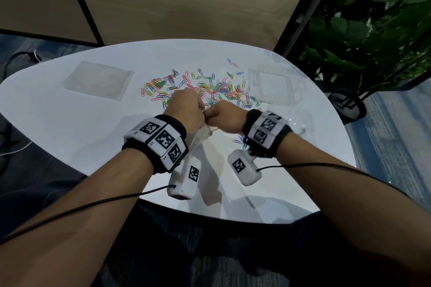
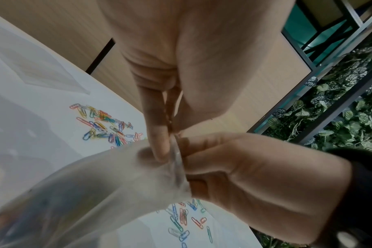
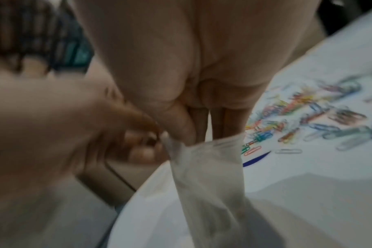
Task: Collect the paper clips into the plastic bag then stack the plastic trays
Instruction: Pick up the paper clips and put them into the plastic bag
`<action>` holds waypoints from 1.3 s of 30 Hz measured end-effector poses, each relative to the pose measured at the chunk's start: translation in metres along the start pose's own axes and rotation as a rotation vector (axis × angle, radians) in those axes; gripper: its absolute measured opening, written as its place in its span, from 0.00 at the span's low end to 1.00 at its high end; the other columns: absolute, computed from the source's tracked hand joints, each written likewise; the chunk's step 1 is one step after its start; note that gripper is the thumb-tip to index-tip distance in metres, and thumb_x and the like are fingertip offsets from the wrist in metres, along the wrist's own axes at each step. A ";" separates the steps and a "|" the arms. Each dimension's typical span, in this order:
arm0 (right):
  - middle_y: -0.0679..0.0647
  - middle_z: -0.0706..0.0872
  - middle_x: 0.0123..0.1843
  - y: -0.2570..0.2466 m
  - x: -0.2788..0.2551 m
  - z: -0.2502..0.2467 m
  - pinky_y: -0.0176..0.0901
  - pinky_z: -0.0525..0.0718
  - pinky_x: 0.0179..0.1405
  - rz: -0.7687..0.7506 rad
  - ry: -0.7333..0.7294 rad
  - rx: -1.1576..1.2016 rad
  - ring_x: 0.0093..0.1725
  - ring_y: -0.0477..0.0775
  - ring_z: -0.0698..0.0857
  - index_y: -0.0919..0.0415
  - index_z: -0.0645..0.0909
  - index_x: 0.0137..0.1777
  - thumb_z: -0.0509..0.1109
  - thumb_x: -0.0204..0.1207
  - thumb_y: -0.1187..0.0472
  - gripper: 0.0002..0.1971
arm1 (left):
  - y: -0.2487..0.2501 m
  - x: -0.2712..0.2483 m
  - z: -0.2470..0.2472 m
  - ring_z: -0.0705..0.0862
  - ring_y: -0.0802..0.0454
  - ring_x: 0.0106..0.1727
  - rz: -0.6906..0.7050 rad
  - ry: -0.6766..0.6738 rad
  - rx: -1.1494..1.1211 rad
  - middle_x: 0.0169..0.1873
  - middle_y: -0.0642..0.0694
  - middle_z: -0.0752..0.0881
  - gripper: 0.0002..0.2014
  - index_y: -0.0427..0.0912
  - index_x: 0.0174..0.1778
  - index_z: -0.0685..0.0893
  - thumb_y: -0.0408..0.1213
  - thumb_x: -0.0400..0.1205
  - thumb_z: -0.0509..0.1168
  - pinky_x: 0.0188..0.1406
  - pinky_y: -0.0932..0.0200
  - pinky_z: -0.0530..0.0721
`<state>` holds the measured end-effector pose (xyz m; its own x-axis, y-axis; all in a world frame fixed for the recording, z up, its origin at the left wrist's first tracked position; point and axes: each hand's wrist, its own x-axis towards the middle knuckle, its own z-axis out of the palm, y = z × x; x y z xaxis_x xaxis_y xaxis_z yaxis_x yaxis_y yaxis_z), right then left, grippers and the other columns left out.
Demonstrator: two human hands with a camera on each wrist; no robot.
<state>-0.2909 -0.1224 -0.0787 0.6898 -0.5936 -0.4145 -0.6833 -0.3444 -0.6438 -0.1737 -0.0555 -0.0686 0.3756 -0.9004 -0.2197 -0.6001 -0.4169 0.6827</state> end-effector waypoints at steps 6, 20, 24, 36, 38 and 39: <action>0.55 0.91 0.51 0.070 -0.009 -0.043 0.47 0.89 0.52 0.213 0.278 0.232 0.48 0.56 0.90 0.58 0.87 0.59 0.72 0.78 0.66 0.11 | -0.007 0.001 -0.011 0.92 0.36 0.48 -0.033 0.006 0.068 0.56 0.37 0.90 0.12 0.32 0.52 0.90 0.22 0.81 0.61 0.53 0.42 0.92; 0.61 0.75 0.71 0.130 0.016 0.010 0.48 0.80 0.68 0.381 0.282 -0.281 0.65 0.61 0.80 0.51 0.72 0.77 0.81 0.67 0.54 0.37 | -0.025 -0.006 -0.031 0.92 0.37 0.50 -0.077 -0.037 0.166 0.44 0.35 0.92 0.09 0.32 0.38 0.86 0.25 0.80 0.62 0.56 0.46 0.90; 0.61 0.69 0.77 0.118 0.035 0.012 0.47 0.75 0.71 0.265 0.255 -0.424 0.71 0.62 0.77 0.52 0.72 0.78 0.71 0.77 0.60 0.29 | -0.033 -0.008 -0.035 0.92 0.37 0.49 -0.085 -0.045 0.176 0.45 0.36 0.92 0.09 0.33 0.43 0.90 0.25 0.80 0.63 0.57 0.47 0.90; 0.59 0.87 0.40 0.104 0.048 -0.002 0.37 0.86 0.45 0.413 0.308 -0.480 0.37 0.56 0.83 0.59 0.86 0.33 0.68 0.74 0.71 0.12 | -0.032 -0.011 -0.037 0.91 0.37 0.48 -0.050 -0.071 0.195 0.39 0.37 0.89 0.13 0.39 0.28 0.80 0.25 0.78 0.61 0.49 0.50 0.90; 0.55 0.92 0.44 0.115 0.043 -0.017 0.40 0.87 0.53 0.466 0.377 -0.248 0.44 0.53 0.88 0.57 0.91 0.40 0.74 0.74 0.64 0.05 | -0.030 -0.012 -0.038 0.91 0.36 0.49 -0.055 -0.077 0.201 0.35 0.38 0.86 0.14 0.39 0.26 0.80 0.24 0.77 0.61 0.47 0.52 0.88; 0.54 0.93 0.46 0.120 0.040 -0.024 0.42 0.88 0.56 0.485 0.407 -0.075 0.46 0.52 0.90 0.57 0.92 0.42 0.77 0.72 0.62 0.02 | -0.028 -0.012 -0.038 0.90 0.35 0.49 -0.056 -0.081 0.203 0.31 0.36 0.84 0.13 0.36 0.26 0.81 0.23 0.76 0.61 0.45 0.52 0.87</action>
<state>-0.3509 -0.2046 -0.1570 0.1617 -0.9186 -0.3605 -0.9203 -0.0085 -0.3912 -0.1346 -0.0279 -0.0588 0.3596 -0.8785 -0.3145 -0.7129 -0.4761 0.5149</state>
